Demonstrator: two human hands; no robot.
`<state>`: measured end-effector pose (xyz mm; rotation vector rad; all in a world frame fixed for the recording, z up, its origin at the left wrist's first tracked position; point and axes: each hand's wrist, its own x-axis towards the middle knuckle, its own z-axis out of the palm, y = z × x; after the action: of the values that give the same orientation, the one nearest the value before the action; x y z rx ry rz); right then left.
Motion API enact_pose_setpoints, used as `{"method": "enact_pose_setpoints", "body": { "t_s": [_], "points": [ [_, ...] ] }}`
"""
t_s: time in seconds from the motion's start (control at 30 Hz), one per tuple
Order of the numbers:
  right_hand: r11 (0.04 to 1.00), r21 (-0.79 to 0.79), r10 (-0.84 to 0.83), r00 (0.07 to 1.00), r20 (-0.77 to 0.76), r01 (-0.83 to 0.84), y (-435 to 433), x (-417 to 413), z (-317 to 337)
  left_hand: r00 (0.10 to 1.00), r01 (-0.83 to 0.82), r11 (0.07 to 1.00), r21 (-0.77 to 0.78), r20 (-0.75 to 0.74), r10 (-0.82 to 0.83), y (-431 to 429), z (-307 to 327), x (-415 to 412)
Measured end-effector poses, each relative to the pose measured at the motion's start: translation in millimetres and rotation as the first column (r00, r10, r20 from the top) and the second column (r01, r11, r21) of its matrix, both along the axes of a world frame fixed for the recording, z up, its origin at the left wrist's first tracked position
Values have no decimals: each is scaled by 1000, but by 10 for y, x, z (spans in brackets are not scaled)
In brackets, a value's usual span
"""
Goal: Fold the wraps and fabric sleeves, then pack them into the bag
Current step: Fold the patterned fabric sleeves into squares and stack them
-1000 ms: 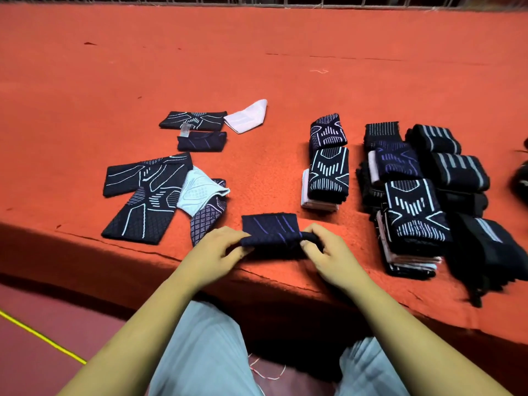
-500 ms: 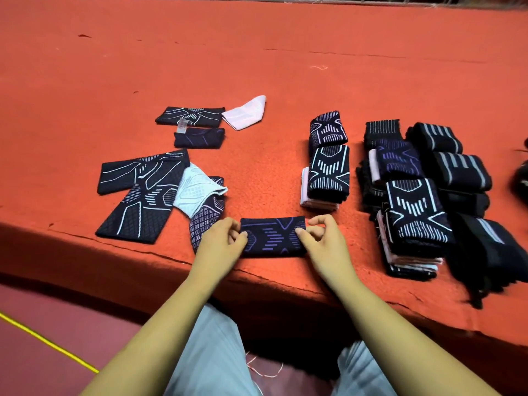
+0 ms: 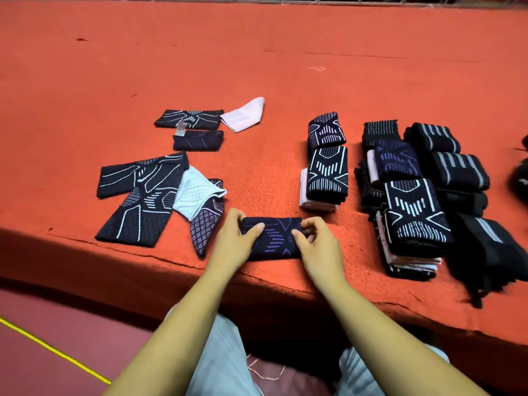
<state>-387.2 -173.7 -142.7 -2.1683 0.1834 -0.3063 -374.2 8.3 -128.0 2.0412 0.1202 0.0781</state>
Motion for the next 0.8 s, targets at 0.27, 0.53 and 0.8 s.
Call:
{"method": "enact_pose_setpoints", "body": {
  "t_s": [0.27,0.53,0.8],
  "points": [
    [979,-87,194,976,105,-185,-205,-57,361,946,321,914,-247,129,-297,64,564,88],
    [898,-7,438,895,85,-439,-397,-73,1166,795,605,788,-112,133,-591,-384,1304,341],
    [935,349,10,986,164,-68,-818,-198,1400,928,365,818,-446,101,-359,-1362,1398,290]
  ]
}}
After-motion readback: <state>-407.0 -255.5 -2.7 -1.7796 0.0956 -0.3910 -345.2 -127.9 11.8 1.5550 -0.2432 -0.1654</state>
